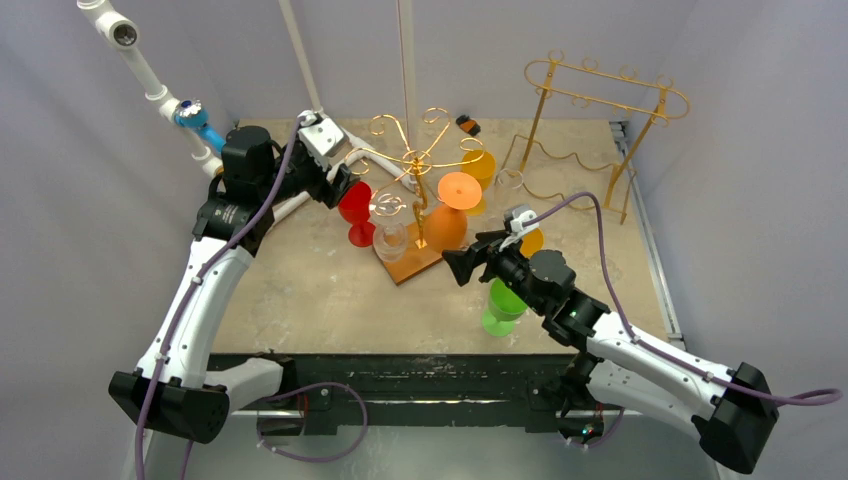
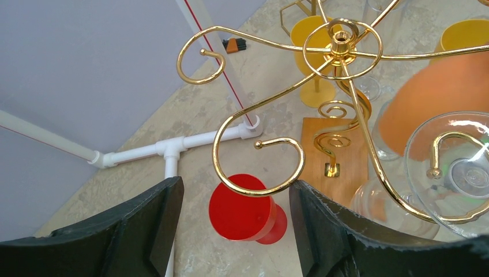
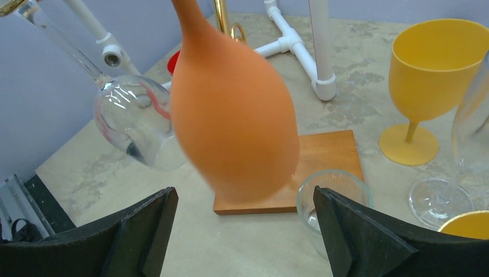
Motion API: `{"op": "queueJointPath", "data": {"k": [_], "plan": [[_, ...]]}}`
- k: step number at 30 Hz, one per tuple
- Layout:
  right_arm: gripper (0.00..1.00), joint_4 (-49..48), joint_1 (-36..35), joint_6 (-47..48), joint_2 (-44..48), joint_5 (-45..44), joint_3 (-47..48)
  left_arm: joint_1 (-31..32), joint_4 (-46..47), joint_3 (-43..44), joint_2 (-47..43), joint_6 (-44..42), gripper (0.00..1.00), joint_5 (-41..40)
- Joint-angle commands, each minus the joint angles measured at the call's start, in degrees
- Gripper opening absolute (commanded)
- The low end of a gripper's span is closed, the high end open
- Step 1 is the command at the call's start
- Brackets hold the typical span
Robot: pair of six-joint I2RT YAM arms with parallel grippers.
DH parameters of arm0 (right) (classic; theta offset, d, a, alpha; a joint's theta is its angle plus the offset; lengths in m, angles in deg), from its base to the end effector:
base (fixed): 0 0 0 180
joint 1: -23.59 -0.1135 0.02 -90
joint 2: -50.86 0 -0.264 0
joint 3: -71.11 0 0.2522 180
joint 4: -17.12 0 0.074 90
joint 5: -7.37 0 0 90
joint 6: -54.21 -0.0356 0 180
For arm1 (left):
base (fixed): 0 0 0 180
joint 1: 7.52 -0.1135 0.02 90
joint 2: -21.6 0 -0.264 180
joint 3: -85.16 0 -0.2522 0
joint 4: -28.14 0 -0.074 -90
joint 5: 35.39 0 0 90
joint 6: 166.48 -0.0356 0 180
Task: Place the wine glass upside down on the wine glass rack
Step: Turn the wine glass upside down at the wine rack.
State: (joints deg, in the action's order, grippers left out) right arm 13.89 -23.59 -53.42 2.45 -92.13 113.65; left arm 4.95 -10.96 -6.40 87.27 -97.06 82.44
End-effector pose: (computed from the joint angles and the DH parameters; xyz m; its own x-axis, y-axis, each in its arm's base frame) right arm 0.1434 0.1461 0.2801 -0.2150 0.2075 -0.9543 -0.5732 0.7644 0.2953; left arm 0.2356 -0.0691 0.4220 -0.0361 0.3264 -0.9446 0.6848 0.6965 0.2144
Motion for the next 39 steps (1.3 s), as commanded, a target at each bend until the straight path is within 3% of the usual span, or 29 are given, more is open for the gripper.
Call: {"op": "queueJointPath", "data": {"k": [1,9,17,21,26,33,39], "plan": [[0.99,1.6,0.1,-1.9,1.5,-0.1,2.0,0.3,1.2,2.7,-0.2,-0.2,0.71,-2.3],[0.99,14.1,0.1,-2.3,10.8,3.0,7.2,0.4,1.3,2.6,-0.1,-0.3,0.71,-2.6],[0.94,26.1,0.1,-5.5,18.2,-0.2,18.0,0.5,1.1,2.7,-0.1,-1.3,0.71,-3.4],[0.84,31.8,0.1,-6.1,10.6,-6.9,28.6,0.5,1.1,2.7,-0.2,-1.4,0.71,-3.9],[0.84,38.2,0.2,-3.9,-6.1,-15.5,44.9,0.5,0.4,3.5,-0.5,-1.4,0.71,-4.2],[0.81,38.5,5.1,-0.9,-18.8,-14.2,58.1,0.5,-0.5,3.8,-1.0,-2.1,0.7,-4.5],[0.74,39.6,10.9,1.0,-24.6,-11.3,62.6,0.5,-0.5,3.7,-0.8,-2.1,0.69,-4.3]]}}
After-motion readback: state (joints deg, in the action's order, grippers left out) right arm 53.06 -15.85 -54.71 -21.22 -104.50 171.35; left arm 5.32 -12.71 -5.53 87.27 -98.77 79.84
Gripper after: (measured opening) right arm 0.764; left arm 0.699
